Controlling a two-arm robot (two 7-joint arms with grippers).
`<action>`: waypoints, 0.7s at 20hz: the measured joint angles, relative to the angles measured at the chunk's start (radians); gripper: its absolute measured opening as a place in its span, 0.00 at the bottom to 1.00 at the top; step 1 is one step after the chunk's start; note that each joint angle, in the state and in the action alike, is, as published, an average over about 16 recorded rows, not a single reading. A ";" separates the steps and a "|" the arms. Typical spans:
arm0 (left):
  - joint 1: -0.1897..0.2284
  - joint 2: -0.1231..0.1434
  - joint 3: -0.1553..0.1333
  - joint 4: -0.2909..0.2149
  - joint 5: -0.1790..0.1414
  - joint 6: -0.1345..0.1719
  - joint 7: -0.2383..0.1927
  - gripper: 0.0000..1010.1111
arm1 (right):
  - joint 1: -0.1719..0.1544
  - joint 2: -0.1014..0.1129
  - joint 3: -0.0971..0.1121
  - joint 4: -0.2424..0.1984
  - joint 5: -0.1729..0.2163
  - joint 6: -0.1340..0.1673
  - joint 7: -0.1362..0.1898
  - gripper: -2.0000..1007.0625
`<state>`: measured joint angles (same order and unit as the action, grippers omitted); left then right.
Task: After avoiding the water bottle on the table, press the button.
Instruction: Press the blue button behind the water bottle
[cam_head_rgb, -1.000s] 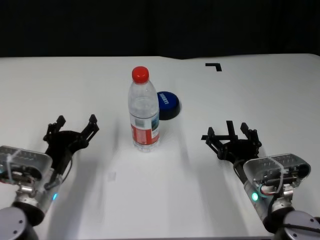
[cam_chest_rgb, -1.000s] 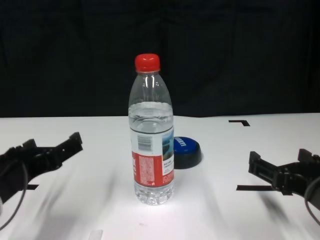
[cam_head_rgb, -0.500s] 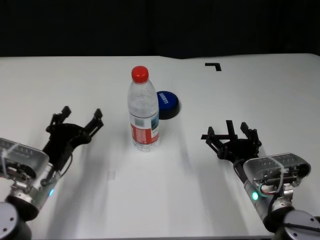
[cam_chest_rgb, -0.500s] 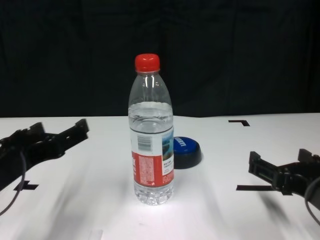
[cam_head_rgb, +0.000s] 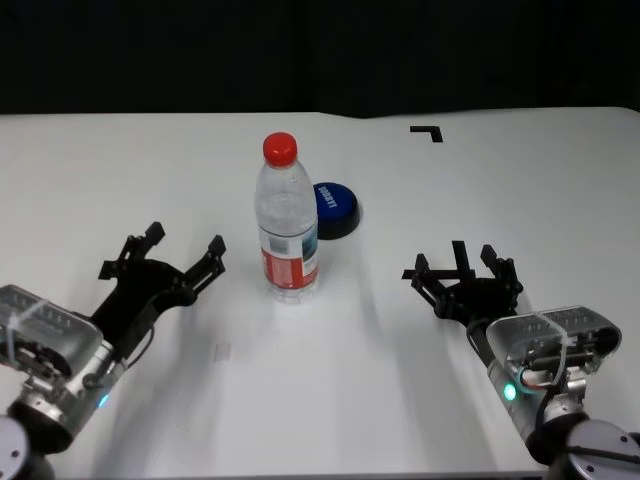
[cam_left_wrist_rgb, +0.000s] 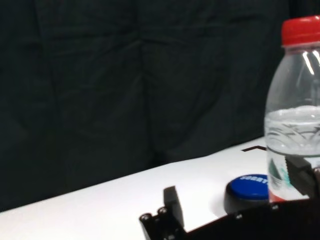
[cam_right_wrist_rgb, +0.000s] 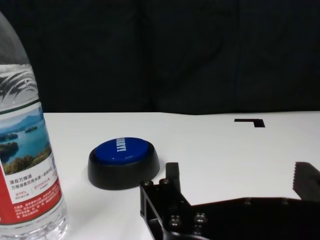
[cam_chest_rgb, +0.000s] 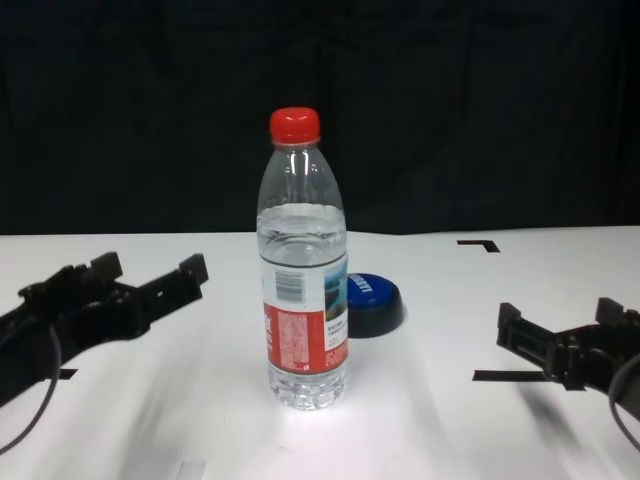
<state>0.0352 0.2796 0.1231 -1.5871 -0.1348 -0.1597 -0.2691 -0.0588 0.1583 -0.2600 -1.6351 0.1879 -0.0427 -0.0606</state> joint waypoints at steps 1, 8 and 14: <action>0.003 0.003 0.002 -0.001 -0.001 -0.002 -0.004 0.99 | 0.000 0.000 0.000 0.000 0.000 0.000 0.000 1.00; 0.013 0.012 0.019 0.001 -0.004 -0.009 -0.016 0.99 | 0.000 0.000 0.000 0.000 0.000 0.000 0.000 1.00; -0.002 0.016 0.036 0.021 -0.002 -0.017 -0.025 0.99 | 0.000 0.000 0.000 0.000 0.000 0.000 0.000 1.00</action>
<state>0.0332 0.2953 0.1589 -1.5664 -0.1370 -0.1765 -0.2941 -0.0588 0.1583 -0.2600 -1.6351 0.1879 -0.0427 -0.0606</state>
